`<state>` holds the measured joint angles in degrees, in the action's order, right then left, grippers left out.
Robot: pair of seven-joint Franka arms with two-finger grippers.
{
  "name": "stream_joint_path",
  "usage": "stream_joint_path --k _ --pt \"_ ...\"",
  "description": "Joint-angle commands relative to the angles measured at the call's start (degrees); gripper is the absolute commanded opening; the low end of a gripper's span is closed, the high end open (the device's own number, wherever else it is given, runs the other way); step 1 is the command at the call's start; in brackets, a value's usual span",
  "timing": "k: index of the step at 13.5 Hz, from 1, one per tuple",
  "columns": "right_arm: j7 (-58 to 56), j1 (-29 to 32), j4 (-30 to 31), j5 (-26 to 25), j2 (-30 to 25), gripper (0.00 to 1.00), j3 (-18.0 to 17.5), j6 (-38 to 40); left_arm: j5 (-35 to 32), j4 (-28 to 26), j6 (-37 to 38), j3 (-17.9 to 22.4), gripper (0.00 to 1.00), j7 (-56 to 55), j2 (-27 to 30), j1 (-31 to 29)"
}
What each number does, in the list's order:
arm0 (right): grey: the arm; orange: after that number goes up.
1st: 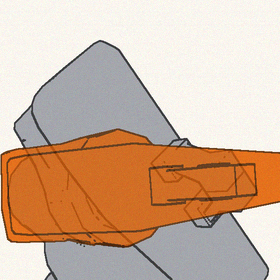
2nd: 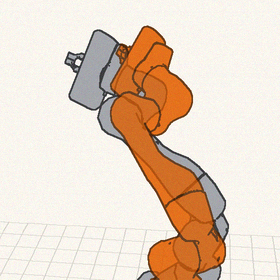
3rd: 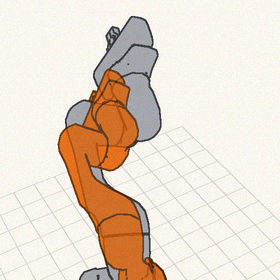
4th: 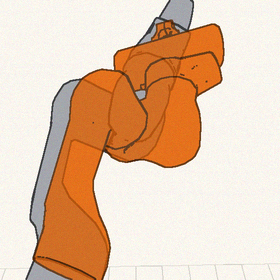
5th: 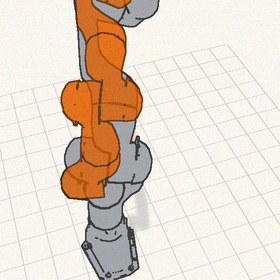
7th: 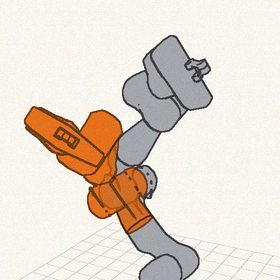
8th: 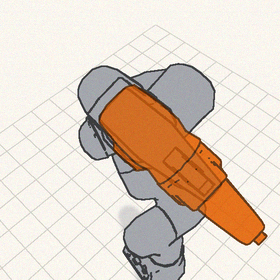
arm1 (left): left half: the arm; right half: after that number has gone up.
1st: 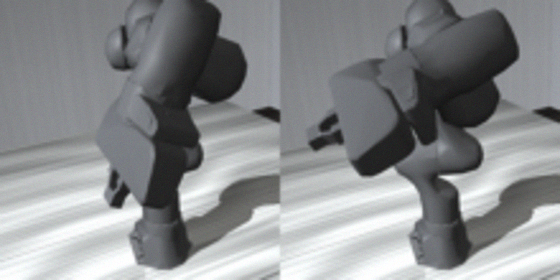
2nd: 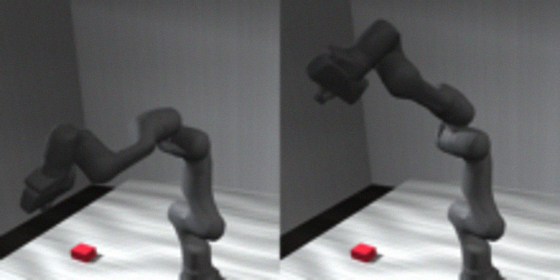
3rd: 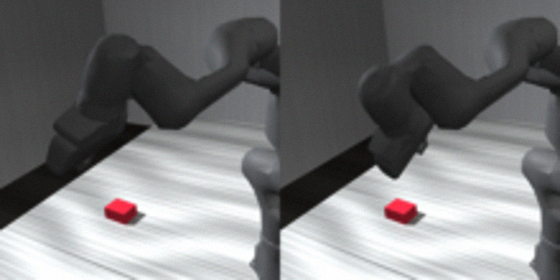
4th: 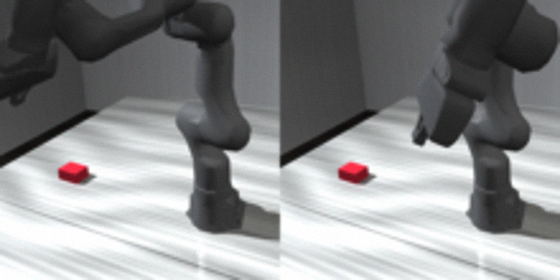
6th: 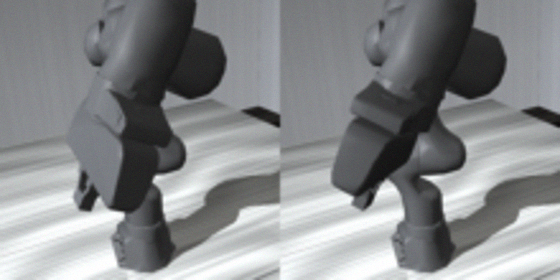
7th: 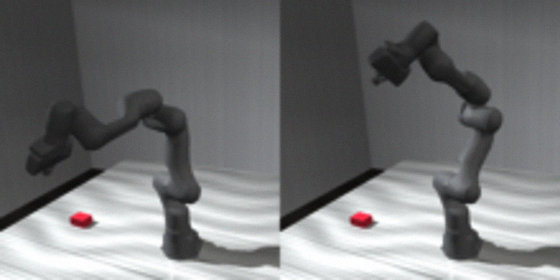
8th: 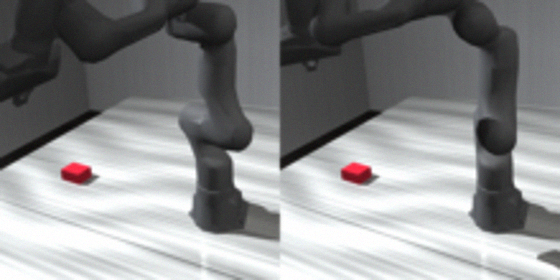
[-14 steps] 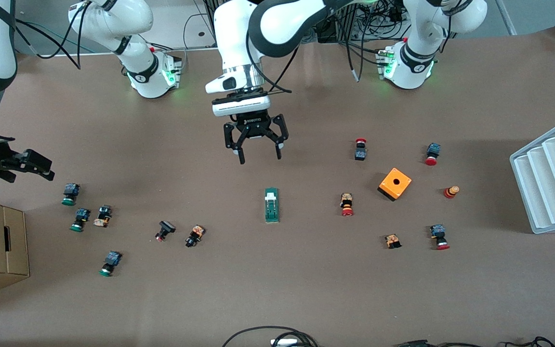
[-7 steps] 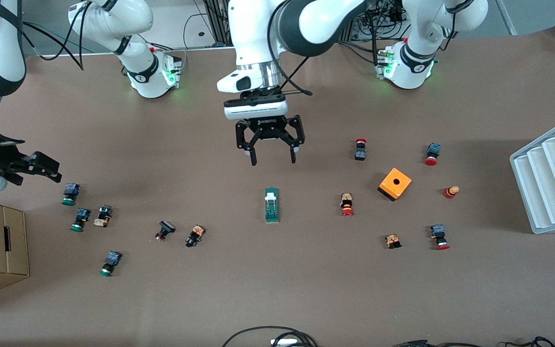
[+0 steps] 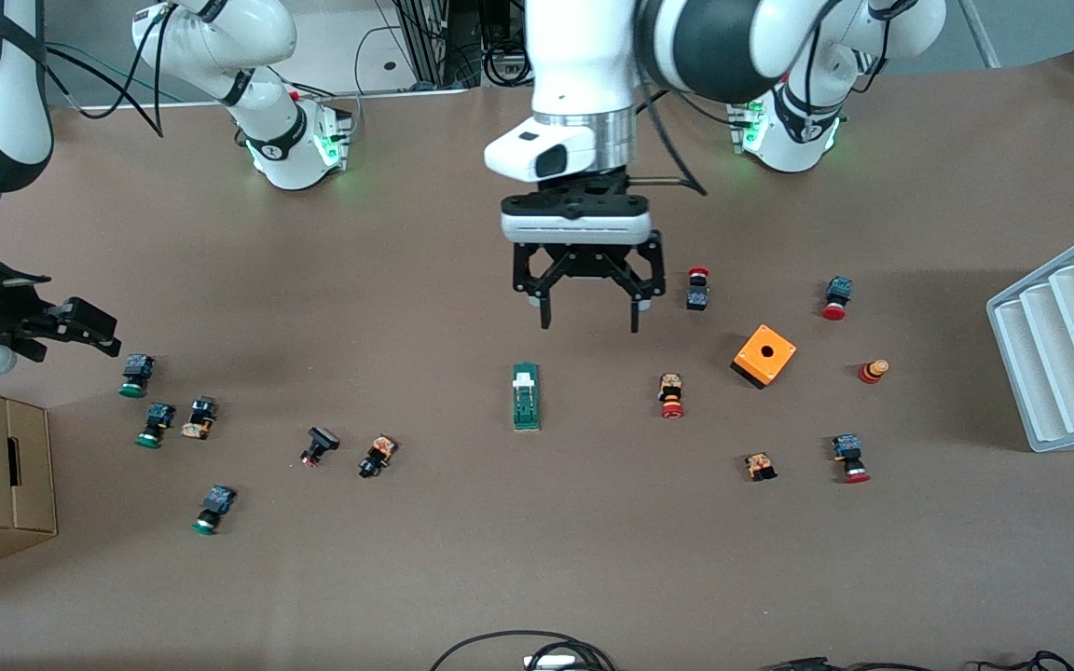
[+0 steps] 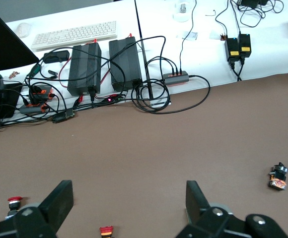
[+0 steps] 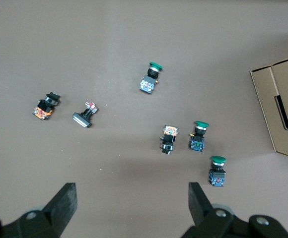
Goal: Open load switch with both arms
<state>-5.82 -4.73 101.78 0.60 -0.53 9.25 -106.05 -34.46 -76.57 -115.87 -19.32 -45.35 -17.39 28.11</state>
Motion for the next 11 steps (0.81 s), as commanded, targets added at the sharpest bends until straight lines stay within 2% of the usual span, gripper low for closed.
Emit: stream_joint_path --k 1,8,11 --pt "0.37 -0.37 -1.15 -1.12 0.79 1.00 0.24 -0.30 5.70 0.90 -0.41 3.14 1.00 5.78 1.47 -0.34" --pt "0.46 -0.37 -1.23 -1.65 0.97 1.00 0.16 -0.56 19.41 1.16 0.37 12.10 1.00 13.18 4.02 -0.42" --pt "0.37 -0.37 -1.15 -1.30 0.79 1.00 0.15 -0.39 22.33 0.81 2.56 15.36 1.00 13.27 4.99 -0.77"
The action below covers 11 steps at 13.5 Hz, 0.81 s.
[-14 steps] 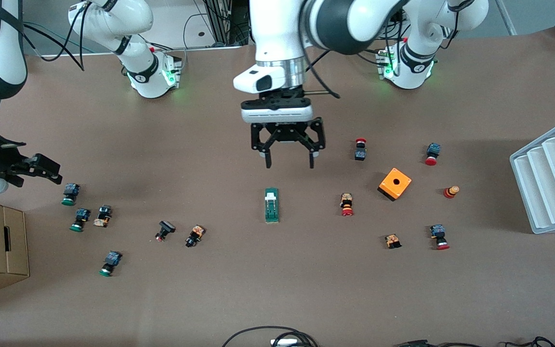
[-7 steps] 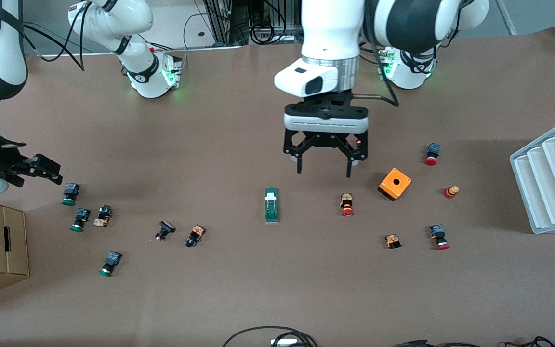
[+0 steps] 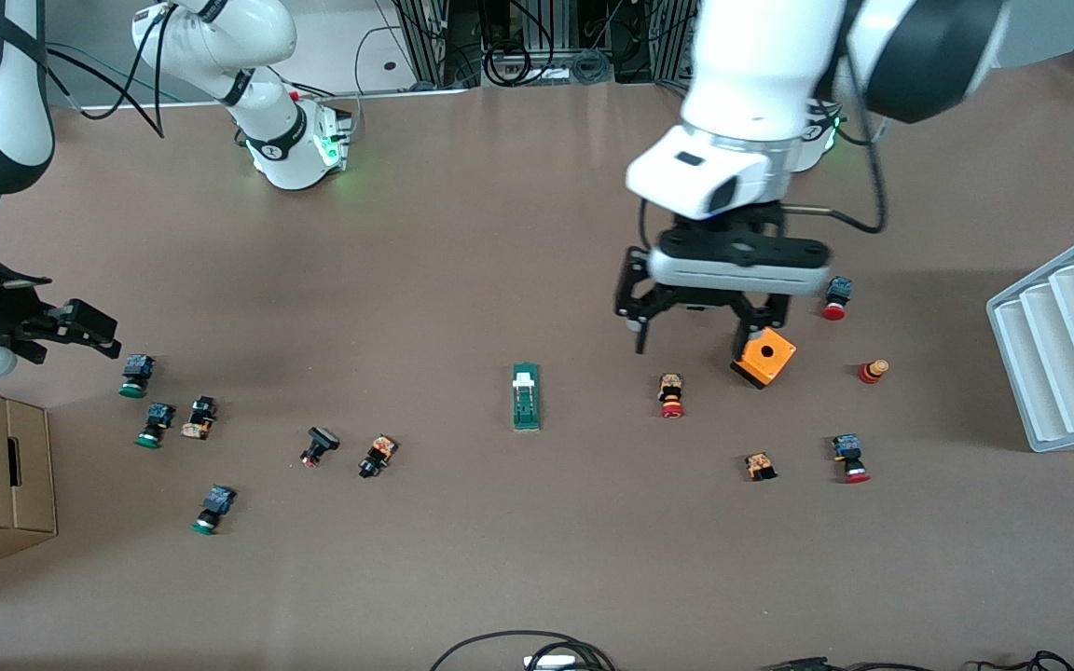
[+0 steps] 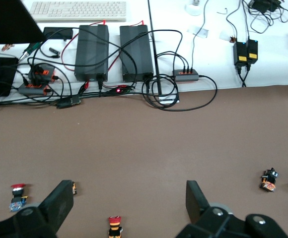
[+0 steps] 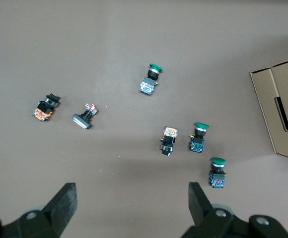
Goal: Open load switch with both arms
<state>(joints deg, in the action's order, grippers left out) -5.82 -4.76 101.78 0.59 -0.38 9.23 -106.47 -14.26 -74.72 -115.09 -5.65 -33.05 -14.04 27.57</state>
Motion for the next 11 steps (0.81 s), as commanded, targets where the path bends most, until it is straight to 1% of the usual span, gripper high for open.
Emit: stream_joint_path --k 1,4,5,7,11 --pt "0.46 -0.33 -1.23 -1.21 0.73 1.00 0.17 0.04 2.31 -1.39 3.02 1.96 1.00 0.97 1.74 -0.85" --pt "0.46 -0.33 -1.23 -0.95 0.82 1.00 0.17 -0.23 2.05 -2.19 9.17 2.75 1.00 0.79 2.26 -1.38" --pt "0.46 -0.25 -1.23 -0.94 0.82 1.00 0.17 -0.23 2.39 -2.36 9.79 3.80 1.00 0.97 2.18 -1.73" --pt "0.46 -0.25 -1.23 -0.95 0.82 1.00 0.17 -0.49 2.92 -4.46 9.80 4.33 1.00 1.14 2.18 -2.34" --pt "0.55 -0.25 -1.14 -0.86 0.82 1.00 0.17 -0.14 9.15 -5.17 9.89 4.68 1.00 2.54 2.35 -6.47"
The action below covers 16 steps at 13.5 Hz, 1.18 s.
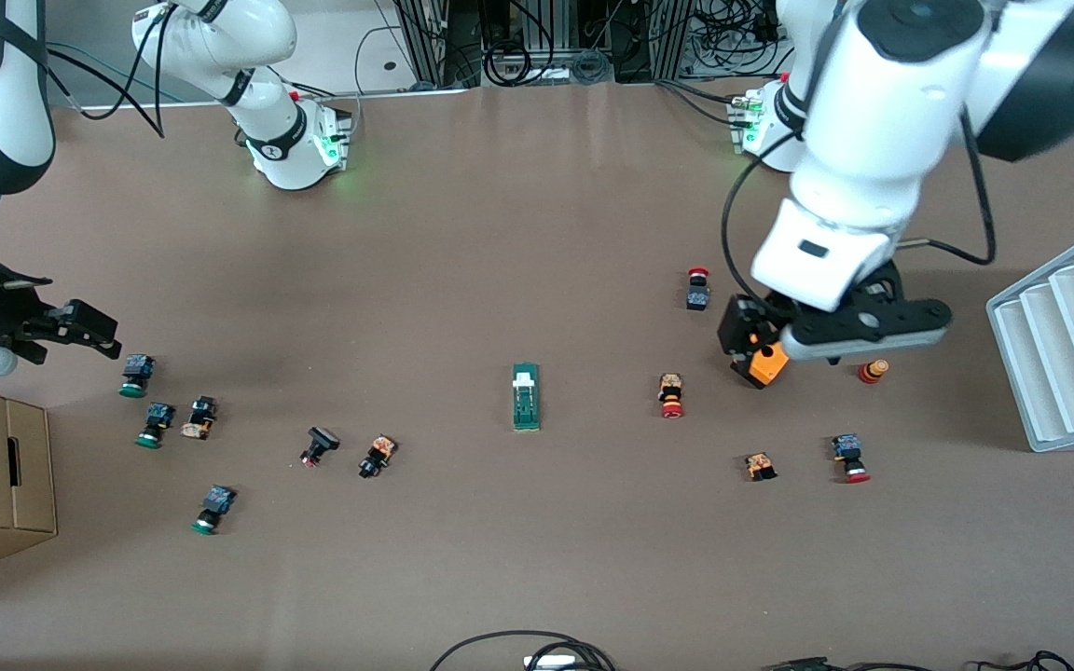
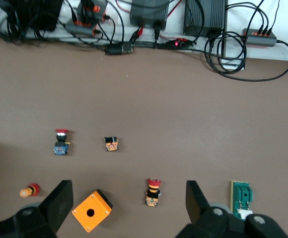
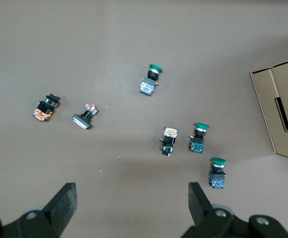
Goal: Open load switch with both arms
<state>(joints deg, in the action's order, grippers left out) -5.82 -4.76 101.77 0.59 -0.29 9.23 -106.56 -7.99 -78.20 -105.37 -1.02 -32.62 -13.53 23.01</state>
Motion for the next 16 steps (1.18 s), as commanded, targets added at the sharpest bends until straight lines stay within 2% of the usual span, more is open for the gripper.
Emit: stream_joint_path --k 1,3,7,9,16 --pt "0.46 -0.16 -1.14 -0.77 0.64 1.00 0.18 -0.05 3.32 -2.13 0.25 0.05 1.00 4.56 2.19 -3.13" --pt "0.55 -0.25 -1.22 -0.86 0.73 1.00 0.18 -0.05 3.42 -3.10 0.34 0.57 1.00 9.23 2.81 -5.15" --pt "0.55 -0.42 -1.22 -0.77 0.64 1.00 0.18 -0.14 9.73 -3.63 2.00 6.45 1.00 14.67 3.51 -5.51" --pt "0.55 -0.25 -1.22 -0.68 0.73 1.00 0.18 -0.40 10.10 -3.71 3.23 8.39 1.00 18.54 3.95 -6.13" --pt "0.55 -0.25 -1.22 -0.68 0.73 1.00 0.18 -0.23 10.01 -5.47 3.59 8.31 1.00 20.50 4.12 -10.61"
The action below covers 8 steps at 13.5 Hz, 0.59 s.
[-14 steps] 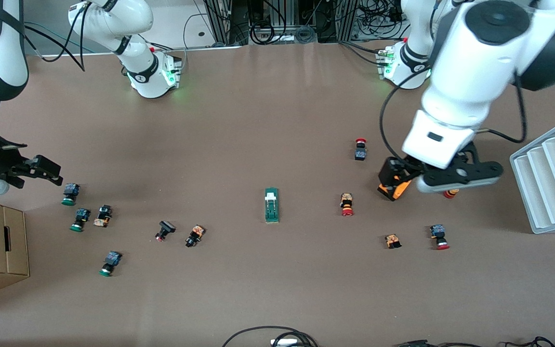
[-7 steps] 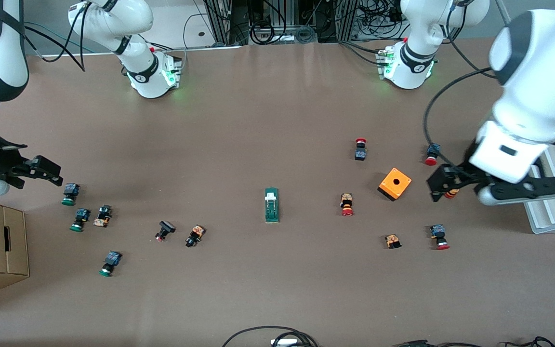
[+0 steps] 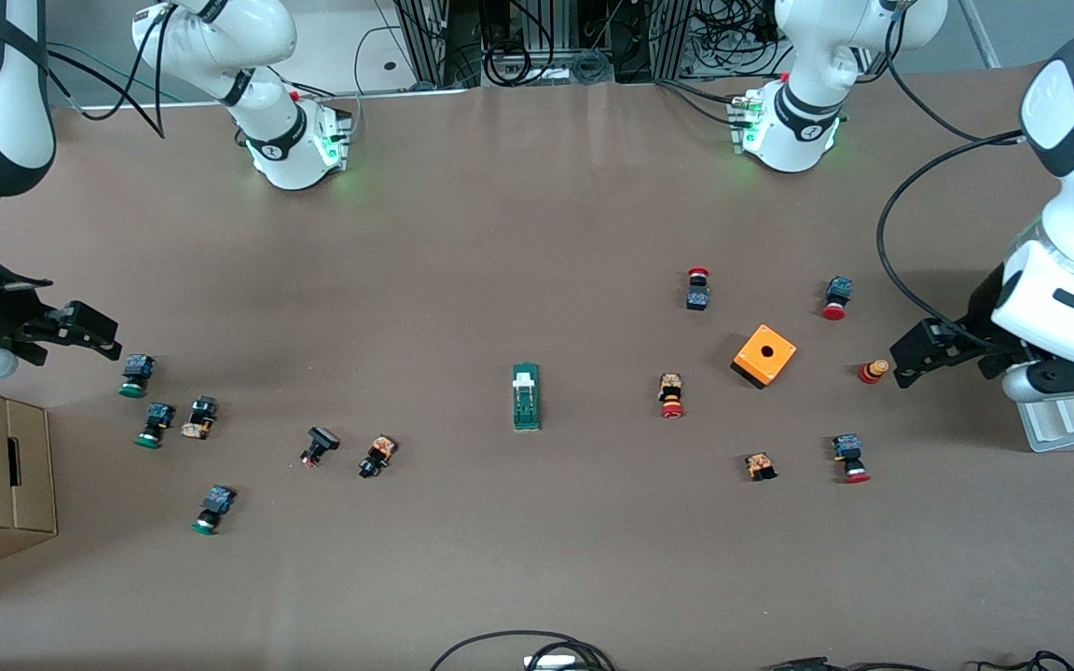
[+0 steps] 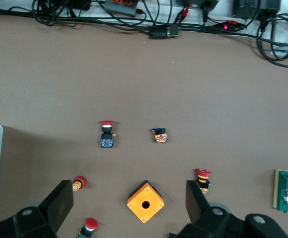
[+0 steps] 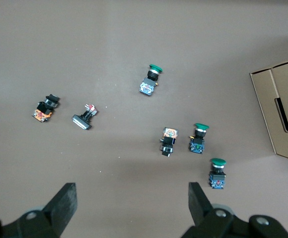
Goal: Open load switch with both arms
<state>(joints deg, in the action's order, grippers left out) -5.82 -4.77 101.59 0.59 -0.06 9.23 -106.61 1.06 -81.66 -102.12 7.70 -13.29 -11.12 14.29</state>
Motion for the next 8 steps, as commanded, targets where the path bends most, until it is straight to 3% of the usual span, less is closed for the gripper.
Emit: stream_joint_path --k 1,8 --pt "0.55 -0.24 -1.04 -0.68 0.50 1.00 0.17 -0.18 0.96 -2.10 0.61 -0.41 1.00 1.16 2.07 -3.03" --pt "0.55 -0.33 -1.04 -0.68 0.50 1.00 0.17 -0.53 0.52 -2.45 5.08 -0.41 1.00 6.69 2.69 -7.00"
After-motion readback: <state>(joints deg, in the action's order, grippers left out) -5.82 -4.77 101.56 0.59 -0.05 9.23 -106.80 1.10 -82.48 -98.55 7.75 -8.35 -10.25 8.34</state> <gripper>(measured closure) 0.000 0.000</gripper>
